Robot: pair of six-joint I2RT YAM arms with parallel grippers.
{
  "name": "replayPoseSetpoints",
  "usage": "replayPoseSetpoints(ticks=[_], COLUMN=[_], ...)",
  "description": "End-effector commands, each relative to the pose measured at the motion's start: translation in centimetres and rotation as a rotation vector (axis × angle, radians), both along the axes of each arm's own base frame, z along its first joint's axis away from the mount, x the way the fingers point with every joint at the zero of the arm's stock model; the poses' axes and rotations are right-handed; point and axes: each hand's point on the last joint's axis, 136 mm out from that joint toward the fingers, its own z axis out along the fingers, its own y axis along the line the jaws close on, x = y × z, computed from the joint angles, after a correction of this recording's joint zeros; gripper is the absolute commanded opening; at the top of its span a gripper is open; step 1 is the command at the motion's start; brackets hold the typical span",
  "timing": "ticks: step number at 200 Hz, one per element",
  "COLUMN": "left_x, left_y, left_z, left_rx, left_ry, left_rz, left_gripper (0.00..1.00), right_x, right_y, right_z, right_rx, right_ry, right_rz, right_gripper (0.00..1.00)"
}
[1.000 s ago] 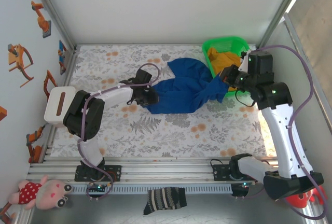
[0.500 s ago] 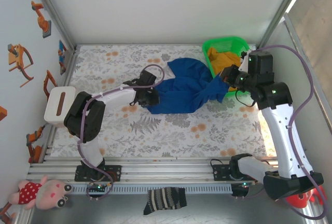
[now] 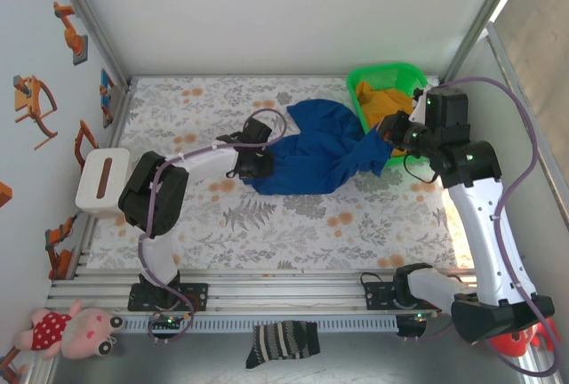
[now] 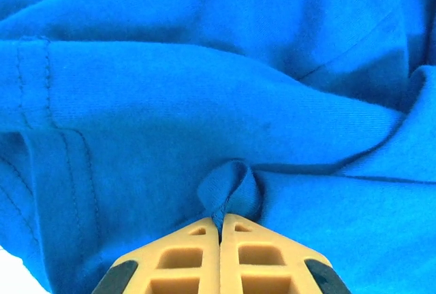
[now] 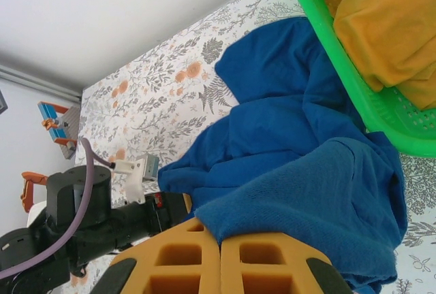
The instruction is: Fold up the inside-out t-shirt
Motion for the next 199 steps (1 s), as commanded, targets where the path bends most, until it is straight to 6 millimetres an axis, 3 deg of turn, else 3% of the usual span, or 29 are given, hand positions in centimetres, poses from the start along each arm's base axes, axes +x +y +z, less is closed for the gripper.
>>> replayPoseSetpoints(ticks=[1, 15, 30, 65, 94, 141, 157, 185, 199], left_x=[1.0, 1.9, 3.1, 4.9, 5.0, 5.4, 6.0, 6.7, 6.8], left_y=[0.3, 0.9, 1.9, 6.6, 9.8, 14.2, 16.0, 18.6, 18.8], left_z=[1.5, 3.7, 7.6, 16.0, 19.7, 23.9, 27.2, 35.3, 37.5], left_rx=[0.022, 0.007, -0.051, -0.299, -0.492, -0.556, -0.592, -0.664, -0.682], left_ry=[-0.036, -0.075, -0.139, -0.264, -0.341, -0.465, -0.543, -0.706, -0.724], left_rz=[-0.003, 0.013, 0.043, 0.174, 0.242, 0.308, 0.334, 0.338, 0.321], left_gripper=[0.00, 0.00, 0.00, 0.00, 0.00, 0.00, 0.00, 0.00, 0.00], right_x=[0.0, 0.1, 0.4, 0.9, 0.9, 1.2, 1.7, 2.9, 3.2], right_y=[-0.5, -0.5, -0.8, -2.8, -3.9, -5.3, -5.6, -5.1, -4.9], right_z=[1.1, 1.4, 2.0, 4.4, 5.5, 6.1, 7.6, 11.5, 12.9], right_rx=[0.006, 0.008, 0.011, 0.032, 0.053, 0.066, 0.082, 0.119, 0.138], right_ry=[-0.034, -0.039, -0.052, -0.105, -0.129, -0.141, -0.171, -0.237, -0.258], right_rz=[-0.017, -0.016, -0.024, -0.081, -0.105, -0.150, -0.146, -0.105, -0.088], right_gripper=[0.00, 0.00, 0.00, 0.00, 0.00, 0.00, 0.00, 0.00, 0.00])
